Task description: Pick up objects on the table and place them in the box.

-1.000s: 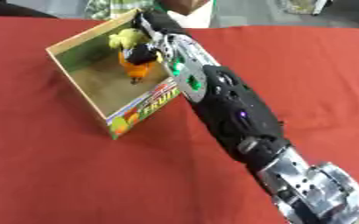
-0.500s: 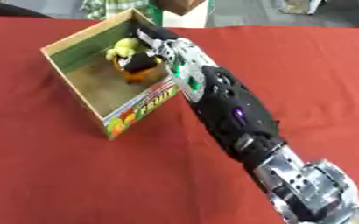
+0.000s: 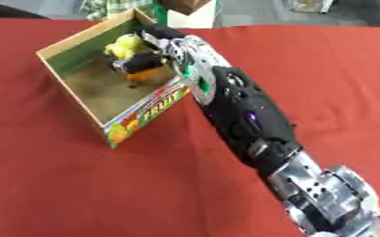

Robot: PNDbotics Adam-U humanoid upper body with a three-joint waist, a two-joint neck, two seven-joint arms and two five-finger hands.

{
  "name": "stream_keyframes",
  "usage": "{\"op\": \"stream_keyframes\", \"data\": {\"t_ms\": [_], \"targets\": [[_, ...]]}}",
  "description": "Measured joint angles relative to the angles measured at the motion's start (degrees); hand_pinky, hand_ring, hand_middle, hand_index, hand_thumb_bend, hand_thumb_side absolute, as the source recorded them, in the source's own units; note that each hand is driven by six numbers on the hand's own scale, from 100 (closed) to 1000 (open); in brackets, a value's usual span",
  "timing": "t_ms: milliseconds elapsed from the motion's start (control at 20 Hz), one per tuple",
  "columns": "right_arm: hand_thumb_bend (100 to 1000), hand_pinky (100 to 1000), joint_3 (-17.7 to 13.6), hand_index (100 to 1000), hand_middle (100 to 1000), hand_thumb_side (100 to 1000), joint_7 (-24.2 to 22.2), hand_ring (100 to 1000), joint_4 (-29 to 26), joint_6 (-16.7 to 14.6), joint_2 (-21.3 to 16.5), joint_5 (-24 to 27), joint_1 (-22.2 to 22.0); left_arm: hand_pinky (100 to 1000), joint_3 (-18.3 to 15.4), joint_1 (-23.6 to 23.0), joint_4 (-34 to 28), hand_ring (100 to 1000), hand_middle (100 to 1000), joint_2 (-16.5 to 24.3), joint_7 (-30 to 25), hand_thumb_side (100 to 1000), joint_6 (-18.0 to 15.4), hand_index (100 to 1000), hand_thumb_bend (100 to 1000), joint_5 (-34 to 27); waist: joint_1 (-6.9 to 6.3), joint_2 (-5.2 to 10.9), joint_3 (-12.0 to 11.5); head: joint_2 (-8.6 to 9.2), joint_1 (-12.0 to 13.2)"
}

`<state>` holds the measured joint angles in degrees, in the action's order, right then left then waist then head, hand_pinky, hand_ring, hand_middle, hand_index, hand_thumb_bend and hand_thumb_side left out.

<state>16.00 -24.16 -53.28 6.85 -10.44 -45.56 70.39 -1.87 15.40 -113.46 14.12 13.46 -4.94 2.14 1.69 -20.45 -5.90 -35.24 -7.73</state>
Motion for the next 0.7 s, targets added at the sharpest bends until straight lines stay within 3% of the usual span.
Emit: {"op": "stream_keyframes", "data": {"t_ms": [350,700], "targets": [[647,922,0.23,1000,952,681,-2.33,1000,-1.17,-0.84,-0.93,-0.77,0.46,546,0.00,-0.28,0.00,687,697,0.00,-0.04,637,0.19,748,100,0.00,0.00,0.33,0.42,-0.06,0.04],[607,918,-0.01,1000,937,716,-4.22,1000,-3.04,-1.39,-1.85,-0.44,0.91,547,0.00,-0.67,0.00,688,697,0.00,-0.09,637,0.27,748,100,0.00,0.00,0.82,0.85,-0.53,0.27]]}}
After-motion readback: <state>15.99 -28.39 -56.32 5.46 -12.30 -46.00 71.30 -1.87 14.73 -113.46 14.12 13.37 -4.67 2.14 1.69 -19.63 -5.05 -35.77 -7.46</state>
